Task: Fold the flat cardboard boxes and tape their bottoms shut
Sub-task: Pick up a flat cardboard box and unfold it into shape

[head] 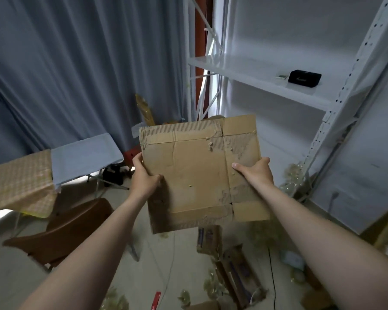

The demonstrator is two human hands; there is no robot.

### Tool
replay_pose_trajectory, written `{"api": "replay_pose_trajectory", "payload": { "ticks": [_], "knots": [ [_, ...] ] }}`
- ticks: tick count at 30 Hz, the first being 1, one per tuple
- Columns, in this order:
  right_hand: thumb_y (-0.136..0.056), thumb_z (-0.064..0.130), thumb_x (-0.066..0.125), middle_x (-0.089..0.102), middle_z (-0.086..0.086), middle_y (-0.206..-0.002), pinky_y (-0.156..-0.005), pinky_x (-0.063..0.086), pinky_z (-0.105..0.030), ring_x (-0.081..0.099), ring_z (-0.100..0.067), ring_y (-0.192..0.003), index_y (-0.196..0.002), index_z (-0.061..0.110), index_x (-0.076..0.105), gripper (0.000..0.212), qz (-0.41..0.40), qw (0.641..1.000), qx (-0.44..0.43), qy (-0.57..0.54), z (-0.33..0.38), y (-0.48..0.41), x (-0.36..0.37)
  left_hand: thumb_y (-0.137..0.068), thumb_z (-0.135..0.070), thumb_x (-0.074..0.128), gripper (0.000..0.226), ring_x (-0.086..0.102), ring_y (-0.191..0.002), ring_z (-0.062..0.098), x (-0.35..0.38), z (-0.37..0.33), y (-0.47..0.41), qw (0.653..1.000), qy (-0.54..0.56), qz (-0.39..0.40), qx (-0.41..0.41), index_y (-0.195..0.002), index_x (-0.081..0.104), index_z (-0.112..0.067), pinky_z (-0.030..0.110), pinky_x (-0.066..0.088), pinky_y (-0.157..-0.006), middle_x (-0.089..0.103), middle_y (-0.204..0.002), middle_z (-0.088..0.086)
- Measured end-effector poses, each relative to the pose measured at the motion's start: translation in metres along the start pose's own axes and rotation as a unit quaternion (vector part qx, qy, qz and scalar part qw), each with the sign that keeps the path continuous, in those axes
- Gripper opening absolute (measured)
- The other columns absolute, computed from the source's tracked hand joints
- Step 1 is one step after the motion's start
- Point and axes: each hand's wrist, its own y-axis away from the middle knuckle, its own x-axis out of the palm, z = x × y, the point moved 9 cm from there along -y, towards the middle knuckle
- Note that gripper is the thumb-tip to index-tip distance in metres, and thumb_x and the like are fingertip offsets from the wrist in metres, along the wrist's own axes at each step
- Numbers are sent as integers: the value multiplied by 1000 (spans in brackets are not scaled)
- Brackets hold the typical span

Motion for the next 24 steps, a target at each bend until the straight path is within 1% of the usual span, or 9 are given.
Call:
{"api": "replay_pose_trajectory", "payload": {
  "ticks": [2, 5, 7, 10, 13, 16, 18, 22, 24],
  "knots": [
    [-74, 54, 83, 53, -12, -137, -90, 48, -45, 56, -37, -121, -128, 11, 33, 85, -3, 1000, 1, 1, 19, -20, 10, -87, 2, 70, 86, 51, -93, 9, -4, -2, -33, 1000, 0, -1, 7, -152, 19, -24, 20, 44, -68, 42, -127, -3],
    [-73, 54, 83, 55, -11, -134, -93, 51, -47, 58, -36, -119, -127, 12, 33, 85, -2, 1000, 3, -7, 44, -48, 26, -86, 2, 71, 87, 52, -91, 8, -10, -4, -74, 1000, -5, -6, 17, -151, 19, -25, 21, 46, -69, 44, -131, -1],
    [-72, 54, 84, 55, -10, -133, -95, 51, -50, 58, -36, -118, -126, 14, 34, 85, -4, 1000, 2, -15, 57, -67, 37, -85, -1, 72, 88, 55, -105, 15, -13, -3, -97, 1000, -1, -9, 17, -151, 20, -27, 31, 52, -81, 45, -137, 2],
    [-71, 54, 84, 56, -10, -131, -94, 52, -49, 59, -35, -116, -125, 14, 35, 84, -2, 1000, -3, -25, 78, -96, 60, -85, -4, 72, 87, 50, -126, 30, -19, 2, -130, 999, -11, -29, 14, -150, 20, -30, 47, 52, -98, 45, -144, 6],
    [-70, 52, 85, 56, -9, -130, -93, 52, -48, 59, -34, -115, -126, 14, 35, 84, 6, 999, -6, -45, 95, -130, 93, -85, -4, 71, 87, 53, -124, 30, -21, 12, -170, 999, -8, -42, 7, -149, 20, -32, 49, 52, -98, 47, -142, 7],
    [-71, 48, 86, 56, -9, -130, -95, 52, -47, 59, -33, -117, -131, 14, 36, 85, 11, 995, -5, -96, 110, -172, 137, -83, -6, 72, 89, 62, -112, 32, -25, 25, -225, 999, -14, -48, 4, -144, 19, -43, 52, 57, -90, 52, -138, 7],
    [-72, 46, 86, 56, -9, -129, -97, 52, -47, 59, -32, -116, -132, 15, 36, 84, 11, 992, -6, -127, 122, -209, 171, -84, -8, 73, 88, 62, -111, 31, -26, 30, -273, 998, -17, -56, 11, -143, 19, -45, 51, 57, -91, 51, -138, 6],
    [-72, 47, 86, 56, -10, -134, -99, 51, -51, 58, -33, -118, -136, 16, 34, 89, 14, 988, 2, -156, 149, -298, 242, -89, -8, 70, 83, 50, -118, 18, -15, 31, -384, 996, -42, -69, 38, -150, 19, -33, 40, 47, -97, 46, -142, 1],
    [-73, 45, 87, 54, -11, -138, -102, 48, -48, 56, -34, -122, -142, 14, 31, 94, 13, 986, 16, -166, 166, -343, 270, -90, -9, 70, 82, 49, -123, 20, -8, 27, -441, 995, -53, -66, 44, -151, 20, -30, 39, 45, -97, 44, -145, 2]
  ]
}}
